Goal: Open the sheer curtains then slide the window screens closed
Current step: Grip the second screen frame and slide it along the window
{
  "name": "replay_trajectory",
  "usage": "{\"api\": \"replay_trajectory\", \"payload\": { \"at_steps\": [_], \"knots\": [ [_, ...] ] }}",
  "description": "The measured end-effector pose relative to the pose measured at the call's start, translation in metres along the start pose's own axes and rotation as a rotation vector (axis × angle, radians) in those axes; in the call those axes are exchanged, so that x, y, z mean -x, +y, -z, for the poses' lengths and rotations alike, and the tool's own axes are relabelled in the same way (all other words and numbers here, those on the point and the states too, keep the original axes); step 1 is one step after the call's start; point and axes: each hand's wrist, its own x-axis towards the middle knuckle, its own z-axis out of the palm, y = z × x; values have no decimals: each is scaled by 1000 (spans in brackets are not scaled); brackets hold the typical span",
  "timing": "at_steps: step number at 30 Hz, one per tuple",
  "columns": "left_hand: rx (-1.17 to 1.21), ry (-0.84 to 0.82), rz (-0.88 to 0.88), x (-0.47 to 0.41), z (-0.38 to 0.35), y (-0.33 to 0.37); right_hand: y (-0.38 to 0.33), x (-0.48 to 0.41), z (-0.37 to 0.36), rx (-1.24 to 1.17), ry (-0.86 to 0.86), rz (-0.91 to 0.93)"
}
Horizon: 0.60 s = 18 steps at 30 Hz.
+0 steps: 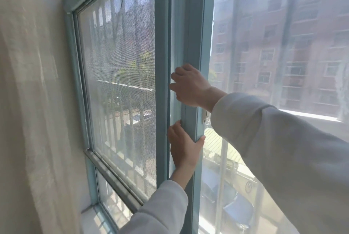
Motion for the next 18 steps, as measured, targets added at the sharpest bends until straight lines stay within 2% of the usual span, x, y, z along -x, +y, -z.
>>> {"api": "replay_trajectory", "payload": {
  "at_steps": [9, 18],
  "knots": [
    [-72, -13, 2, 10, -1, 12, 7, 11, 2, -8, 52, 1],
    [-52, -60, -31, 64, -10, 56, 34, 82, 20, -28, 48, 5]
  ]
}}
